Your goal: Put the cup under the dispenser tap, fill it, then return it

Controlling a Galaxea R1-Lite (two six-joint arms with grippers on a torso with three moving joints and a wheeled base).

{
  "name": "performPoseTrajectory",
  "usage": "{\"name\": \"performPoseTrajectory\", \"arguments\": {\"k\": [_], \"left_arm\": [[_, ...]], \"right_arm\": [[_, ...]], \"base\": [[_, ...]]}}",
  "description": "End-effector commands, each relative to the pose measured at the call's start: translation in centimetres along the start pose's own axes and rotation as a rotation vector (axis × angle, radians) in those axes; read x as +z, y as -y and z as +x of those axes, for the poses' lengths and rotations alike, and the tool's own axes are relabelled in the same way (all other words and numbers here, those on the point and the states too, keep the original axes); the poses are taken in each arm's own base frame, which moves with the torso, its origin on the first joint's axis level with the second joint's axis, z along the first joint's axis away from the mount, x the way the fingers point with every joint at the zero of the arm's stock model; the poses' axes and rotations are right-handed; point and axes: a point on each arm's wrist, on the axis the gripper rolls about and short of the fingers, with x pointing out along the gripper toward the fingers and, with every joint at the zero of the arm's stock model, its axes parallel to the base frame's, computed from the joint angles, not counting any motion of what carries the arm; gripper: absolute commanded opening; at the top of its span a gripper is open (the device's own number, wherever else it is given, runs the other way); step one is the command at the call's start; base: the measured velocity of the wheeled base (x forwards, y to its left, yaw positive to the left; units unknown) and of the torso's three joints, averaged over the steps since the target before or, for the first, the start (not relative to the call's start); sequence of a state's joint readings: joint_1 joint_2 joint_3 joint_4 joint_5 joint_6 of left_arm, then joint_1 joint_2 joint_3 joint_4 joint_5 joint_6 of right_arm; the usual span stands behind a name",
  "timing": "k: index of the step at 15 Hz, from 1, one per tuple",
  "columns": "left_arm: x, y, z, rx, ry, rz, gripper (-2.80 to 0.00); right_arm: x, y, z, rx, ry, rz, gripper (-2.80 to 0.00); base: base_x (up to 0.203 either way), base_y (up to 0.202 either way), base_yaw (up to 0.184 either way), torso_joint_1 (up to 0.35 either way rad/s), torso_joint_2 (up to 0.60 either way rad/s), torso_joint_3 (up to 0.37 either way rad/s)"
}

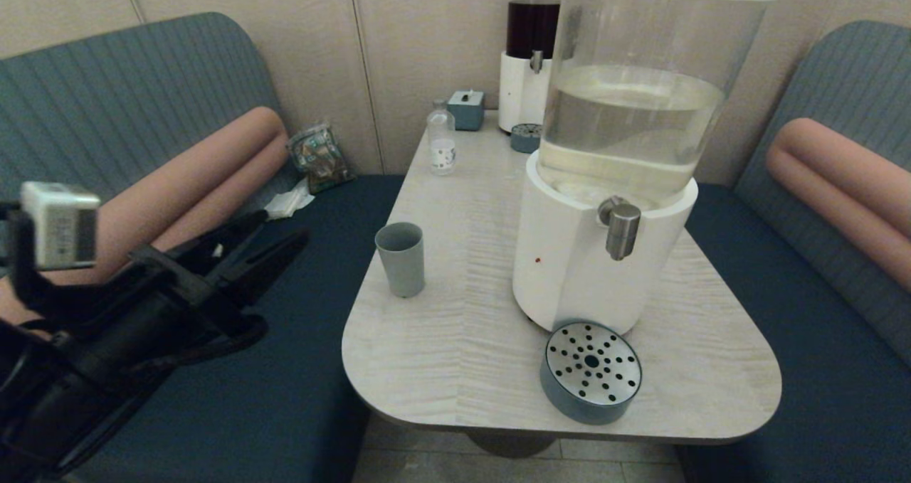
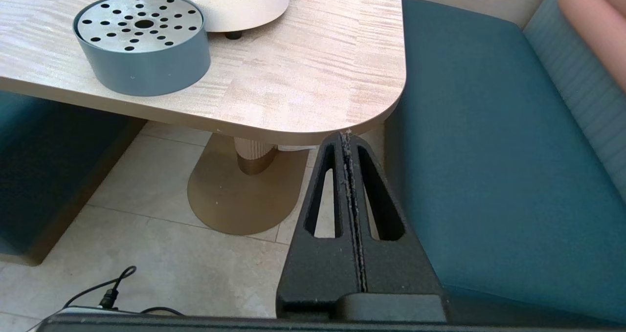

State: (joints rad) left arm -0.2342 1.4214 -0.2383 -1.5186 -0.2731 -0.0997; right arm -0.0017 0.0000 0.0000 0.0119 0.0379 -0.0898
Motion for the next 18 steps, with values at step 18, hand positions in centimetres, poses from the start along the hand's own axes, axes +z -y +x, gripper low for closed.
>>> {"name": "performPoseTrajectory", "arguments": {"k": [18], "left_arm": [[-3.7,6.0,-22.5,0.436,-0.170,0.120,-2.80]], "right_arm": [[0.0,0.0,0.0,0.001,0.000,0.000,-2.80]], "base": [[0.000,0.000,0.000,0.000,0.00,0.000]]}}
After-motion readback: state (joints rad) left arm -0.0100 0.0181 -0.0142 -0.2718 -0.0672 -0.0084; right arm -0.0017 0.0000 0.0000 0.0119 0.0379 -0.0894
